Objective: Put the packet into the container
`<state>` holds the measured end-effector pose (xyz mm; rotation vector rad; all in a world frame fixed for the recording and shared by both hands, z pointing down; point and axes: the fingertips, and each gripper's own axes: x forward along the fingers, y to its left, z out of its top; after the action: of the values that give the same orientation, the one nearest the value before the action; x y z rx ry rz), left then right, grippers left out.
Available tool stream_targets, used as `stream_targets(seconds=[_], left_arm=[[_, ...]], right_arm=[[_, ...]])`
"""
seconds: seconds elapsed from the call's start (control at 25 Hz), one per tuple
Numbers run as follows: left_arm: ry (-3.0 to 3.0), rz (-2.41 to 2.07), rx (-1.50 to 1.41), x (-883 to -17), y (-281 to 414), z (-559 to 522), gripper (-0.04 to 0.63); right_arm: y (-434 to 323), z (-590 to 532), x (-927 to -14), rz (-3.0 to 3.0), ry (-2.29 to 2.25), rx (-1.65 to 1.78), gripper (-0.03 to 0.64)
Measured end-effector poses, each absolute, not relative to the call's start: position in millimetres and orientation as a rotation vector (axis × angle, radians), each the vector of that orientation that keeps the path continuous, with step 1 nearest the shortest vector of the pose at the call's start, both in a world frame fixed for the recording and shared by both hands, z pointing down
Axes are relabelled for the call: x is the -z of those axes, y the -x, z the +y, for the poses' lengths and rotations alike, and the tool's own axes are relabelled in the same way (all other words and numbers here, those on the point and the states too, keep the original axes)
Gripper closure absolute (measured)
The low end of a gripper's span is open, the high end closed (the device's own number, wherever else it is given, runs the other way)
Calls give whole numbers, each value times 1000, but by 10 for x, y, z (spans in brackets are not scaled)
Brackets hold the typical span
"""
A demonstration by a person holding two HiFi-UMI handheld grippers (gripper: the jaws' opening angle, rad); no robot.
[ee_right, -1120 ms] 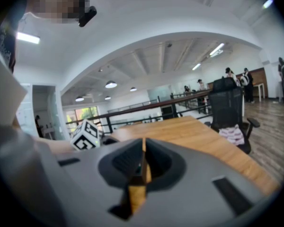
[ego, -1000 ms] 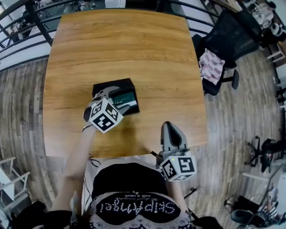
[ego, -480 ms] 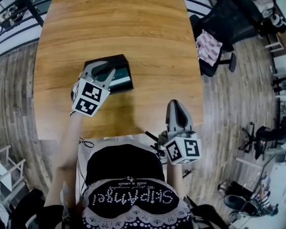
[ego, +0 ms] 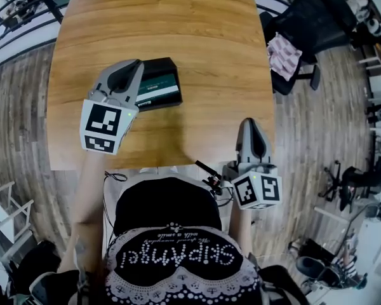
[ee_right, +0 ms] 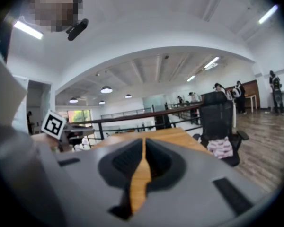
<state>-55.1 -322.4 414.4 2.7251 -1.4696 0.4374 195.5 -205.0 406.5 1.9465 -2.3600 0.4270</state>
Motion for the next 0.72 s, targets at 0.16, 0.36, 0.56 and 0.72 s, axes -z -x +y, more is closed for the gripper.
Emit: stream_targets(seconds=[0.16, 0.36, 0.56, 0.72], left_arm=[[-2677, -1594, -284, -3776, 697, -3088, 563], [-2624, -1711, -151, -3543, 886, -2846, 565], [-2564, -1792, -71, -3433, 1031, -2553, 565], [-2525, -1844, -19, -3337, 1107, -2318, 565]], right_arm=[[-1970, -2051, -3958, -2388, -1934, -389, 575], [-1926, -2083, -3839, -2437, -1890, -336, 575], [-1764, -2087, -3679, -2517, -1827, -274, 575], [-1611, -2048, -3564, -2568, -1762, -242, 575]])
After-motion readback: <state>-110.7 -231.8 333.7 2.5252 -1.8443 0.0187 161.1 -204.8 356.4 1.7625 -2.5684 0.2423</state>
